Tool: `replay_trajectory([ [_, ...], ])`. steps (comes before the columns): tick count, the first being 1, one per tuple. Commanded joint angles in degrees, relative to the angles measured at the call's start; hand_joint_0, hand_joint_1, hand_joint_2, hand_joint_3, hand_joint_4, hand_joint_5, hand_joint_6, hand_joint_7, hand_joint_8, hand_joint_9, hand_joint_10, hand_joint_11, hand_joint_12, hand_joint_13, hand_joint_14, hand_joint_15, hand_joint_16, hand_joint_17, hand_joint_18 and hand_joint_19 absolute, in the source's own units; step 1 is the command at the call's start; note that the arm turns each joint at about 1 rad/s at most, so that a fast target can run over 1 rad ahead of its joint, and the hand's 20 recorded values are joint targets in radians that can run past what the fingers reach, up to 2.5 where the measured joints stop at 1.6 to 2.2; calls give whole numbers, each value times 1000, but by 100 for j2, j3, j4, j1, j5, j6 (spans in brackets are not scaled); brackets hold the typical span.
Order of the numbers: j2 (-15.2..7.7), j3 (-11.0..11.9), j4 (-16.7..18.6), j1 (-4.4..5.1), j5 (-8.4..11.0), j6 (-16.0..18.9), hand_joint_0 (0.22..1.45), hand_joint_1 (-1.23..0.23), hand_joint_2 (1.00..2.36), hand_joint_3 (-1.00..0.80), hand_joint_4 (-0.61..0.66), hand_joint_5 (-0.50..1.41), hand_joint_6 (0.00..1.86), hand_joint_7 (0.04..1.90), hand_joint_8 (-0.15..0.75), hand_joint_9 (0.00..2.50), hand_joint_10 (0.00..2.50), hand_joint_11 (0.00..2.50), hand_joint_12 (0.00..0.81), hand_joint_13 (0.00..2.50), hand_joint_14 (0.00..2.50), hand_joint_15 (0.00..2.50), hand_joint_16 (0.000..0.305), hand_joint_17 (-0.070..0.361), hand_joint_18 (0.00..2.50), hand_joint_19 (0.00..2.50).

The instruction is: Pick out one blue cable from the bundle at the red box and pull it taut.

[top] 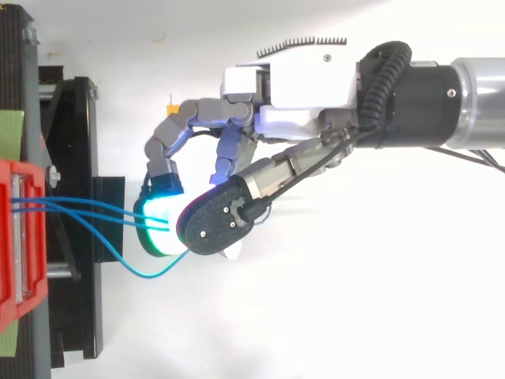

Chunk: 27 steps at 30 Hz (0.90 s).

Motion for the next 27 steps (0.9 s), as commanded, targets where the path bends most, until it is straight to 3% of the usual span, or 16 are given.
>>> replay_trajectory([
  [1,1,-1,-2,3,0,-2,596,-580,1003,-467,24,-96,864,985,294,1333,22,673,372,1188,22,615,51,114,1024,693],
  [7,1,-1,-2,-6,0,-2,609,-667,1015,-323,27,-105,879,1034,307,1305,20,677,376,1184,20,616,51,116,1029,685],
  [14,1,-1,-2,-6,0,-2,619,-770,1016,-273,47,-118,906,1006,311,1269,23,704,380,1169,21,620,52,116,1021,684],
  [21,1,-1,-2,-6,0,-2,669,-836,1012,-348,25,-123,918,988,305,1262,23,704,379,1165,23,618,51,116,1023,663],
  [27,1,-1,-2,3,0,-20,661,-803,1000,-493,35,-118,920,978,299,1284,22,702,373,1174,23,622,51,114,1030,664],
])
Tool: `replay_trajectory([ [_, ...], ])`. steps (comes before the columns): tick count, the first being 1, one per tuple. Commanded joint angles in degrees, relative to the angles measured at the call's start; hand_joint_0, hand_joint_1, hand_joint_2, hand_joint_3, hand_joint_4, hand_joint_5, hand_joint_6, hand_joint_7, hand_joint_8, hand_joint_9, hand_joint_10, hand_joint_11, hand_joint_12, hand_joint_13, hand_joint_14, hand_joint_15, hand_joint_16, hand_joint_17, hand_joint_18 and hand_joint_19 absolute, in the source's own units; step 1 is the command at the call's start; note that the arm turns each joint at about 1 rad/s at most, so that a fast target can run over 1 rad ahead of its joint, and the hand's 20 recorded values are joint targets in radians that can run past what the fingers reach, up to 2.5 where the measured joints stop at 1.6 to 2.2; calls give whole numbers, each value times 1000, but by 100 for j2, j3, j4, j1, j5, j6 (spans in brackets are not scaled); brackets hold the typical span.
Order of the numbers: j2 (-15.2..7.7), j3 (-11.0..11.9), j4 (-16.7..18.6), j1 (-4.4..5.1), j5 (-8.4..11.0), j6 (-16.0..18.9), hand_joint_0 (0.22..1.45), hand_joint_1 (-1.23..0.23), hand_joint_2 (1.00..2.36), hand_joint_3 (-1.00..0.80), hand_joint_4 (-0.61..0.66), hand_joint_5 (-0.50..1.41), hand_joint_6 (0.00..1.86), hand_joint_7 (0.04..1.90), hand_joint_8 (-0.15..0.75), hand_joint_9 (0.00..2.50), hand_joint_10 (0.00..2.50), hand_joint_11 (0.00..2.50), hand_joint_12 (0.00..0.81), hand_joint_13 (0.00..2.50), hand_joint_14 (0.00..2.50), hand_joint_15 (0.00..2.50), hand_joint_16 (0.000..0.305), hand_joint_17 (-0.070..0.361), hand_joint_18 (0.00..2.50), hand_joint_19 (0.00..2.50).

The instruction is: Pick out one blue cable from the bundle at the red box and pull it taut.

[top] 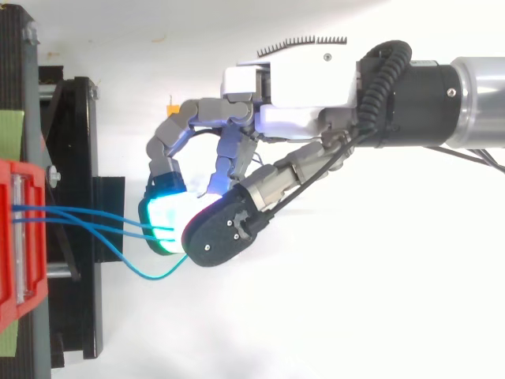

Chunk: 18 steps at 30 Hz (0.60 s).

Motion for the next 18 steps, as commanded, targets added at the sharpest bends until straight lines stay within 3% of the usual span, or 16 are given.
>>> replay_trajectory([
  [1,2,0,0,7,0,-4,645,-783,1000,-500,42,-116,920,966,299,1293,23,714,374,1174,21,616,51,114,1030,663],
  [7,2,0,0,7,0,-4,576,-658,1000,-500,59,-111,903,925,305,1314,20,694,378,1184,20,613,52,117,1037,668],
  [18,2,0,-44,15,0,-22,517,-584,1000,-500,87,-111,860,925,318,1300,21,676,397,1178,19,608,56,127,1044,677],
])
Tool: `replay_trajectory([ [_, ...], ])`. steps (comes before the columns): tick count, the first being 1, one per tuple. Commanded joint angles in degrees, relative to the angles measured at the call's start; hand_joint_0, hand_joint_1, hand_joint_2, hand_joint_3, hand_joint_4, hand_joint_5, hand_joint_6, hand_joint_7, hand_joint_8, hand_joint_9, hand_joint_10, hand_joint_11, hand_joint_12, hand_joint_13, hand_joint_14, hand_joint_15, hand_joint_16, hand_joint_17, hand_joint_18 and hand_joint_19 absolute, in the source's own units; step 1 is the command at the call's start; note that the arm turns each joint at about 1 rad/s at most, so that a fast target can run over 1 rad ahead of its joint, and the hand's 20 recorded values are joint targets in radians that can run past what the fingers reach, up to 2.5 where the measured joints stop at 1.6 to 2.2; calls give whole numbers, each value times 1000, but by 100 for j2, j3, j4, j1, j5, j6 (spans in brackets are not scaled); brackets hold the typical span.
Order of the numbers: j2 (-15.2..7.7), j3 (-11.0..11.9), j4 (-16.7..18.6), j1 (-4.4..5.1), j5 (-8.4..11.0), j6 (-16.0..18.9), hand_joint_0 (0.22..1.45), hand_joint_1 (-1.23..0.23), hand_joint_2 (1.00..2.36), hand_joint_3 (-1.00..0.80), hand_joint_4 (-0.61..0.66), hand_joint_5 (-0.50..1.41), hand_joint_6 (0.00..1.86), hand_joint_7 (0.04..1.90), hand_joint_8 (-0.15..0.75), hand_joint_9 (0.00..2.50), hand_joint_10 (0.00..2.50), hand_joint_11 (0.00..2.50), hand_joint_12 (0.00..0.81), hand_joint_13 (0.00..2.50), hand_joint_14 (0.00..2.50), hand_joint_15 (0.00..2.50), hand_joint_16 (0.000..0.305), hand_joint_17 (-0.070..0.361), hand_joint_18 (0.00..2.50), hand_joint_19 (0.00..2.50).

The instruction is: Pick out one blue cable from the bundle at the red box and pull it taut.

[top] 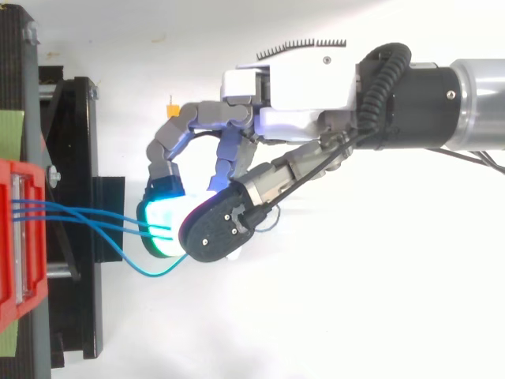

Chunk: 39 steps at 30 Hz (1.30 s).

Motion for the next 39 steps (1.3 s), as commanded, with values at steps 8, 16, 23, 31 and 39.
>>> replay_trajectory([
  [8,2,0,-91,27,9,-13,492,-597,1000,-500,100,-113,852,910,323,1295,18,663,407,1177,19,604,59,132,1056,659],
  [16,2,0,-126,27,0,-13,599,-718,1000,-500,78,-115,848,944,309,1273,23,681,383,1156,20,617,53,119,1008,687],
  [23,2,0,-126,27,-9,-13,648,-816,1014,-345,35,-121,857,1065,304,1245,23,704,384,1156,21,618,52,118,1010,681],
  [31,2,0,-126,27,0,-13,715,-881,1013,-350,-36,-132,900,1041,307,1235,21,705,384,1158,22,613,52,117,1027,646],
  [39,2,0,-126,18,0,-13,753,-886,1000,-500,-75,-133,911,1068,311,1248,22,702,382,1168,23,608,52,116,1046,620],
])
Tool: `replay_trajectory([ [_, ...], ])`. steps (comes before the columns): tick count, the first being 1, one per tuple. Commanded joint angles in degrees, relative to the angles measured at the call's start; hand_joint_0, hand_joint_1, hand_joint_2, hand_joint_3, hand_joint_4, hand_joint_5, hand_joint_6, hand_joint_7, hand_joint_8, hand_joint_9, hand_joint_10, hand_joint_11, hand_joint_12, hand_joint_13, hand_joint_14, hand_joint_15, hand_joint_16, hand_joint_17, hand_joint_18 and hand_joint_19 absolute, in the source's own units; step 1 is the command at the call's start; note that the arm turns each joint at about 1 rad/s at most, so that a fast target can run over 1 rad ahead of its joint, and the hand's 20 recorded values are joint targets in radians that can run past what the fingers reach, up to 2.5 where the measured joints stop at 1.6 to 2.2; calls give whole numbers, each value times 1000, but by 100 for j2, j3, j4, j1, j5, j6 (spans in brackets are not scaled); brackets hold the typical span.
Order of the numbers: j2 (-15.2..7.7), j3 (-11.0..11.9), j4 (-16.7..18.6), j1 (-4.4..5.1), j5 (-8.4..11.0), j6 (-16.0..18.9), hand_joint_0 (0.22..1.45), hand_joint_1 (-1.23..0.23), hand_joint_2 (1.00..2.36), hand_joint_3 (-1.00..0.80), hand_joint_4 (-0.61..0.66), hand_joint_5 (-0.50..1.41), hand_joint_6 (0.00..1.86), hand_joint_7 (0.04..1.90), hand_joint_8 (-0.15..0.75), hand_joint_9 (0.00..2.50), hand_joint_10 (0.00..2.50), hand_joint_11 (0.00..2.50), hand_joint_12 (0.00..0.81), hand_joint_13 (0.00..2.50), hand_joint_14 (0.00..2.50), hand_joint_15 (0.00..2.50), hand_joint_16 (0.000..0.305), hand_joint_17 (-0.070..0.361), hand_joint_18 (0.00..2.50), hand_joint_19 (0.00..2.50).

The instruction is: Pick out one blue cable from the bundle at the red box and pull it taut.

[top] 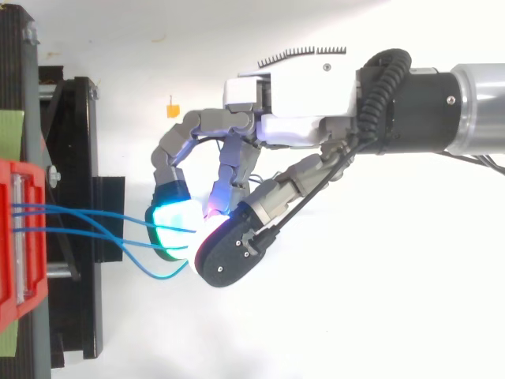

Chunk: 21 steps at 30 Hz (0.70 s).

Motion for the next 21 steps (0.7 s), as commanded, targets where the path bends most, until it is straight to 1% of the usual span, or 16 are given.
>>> replay_trajectory([
  [1,0,0,0,-3,-1,0,748,-896,1000,-500,-77,-132,914,1059,310,1254,23,705,383,1172,21,612,51,116,1048,621],
  [7,0,-9,0,-3,-1,-9,729,-903,1000,-500,-97,-119,921,1061,308,1292,21,725,378,1178,23,609,51,114,1050,622],
  [17,0,0,0,-3,-1,-9,704,-909,1000,-500,-91,-105,923,1083,305,1308,22,721,380,1185,23,607,50,113,1048,622],
  [21,-9,0,0,-3,-1,0,718,-950,1000,-500,-141,-104,922,1103,308,1302,22,729,383,1178,21,605,50,113,1050,602],
])
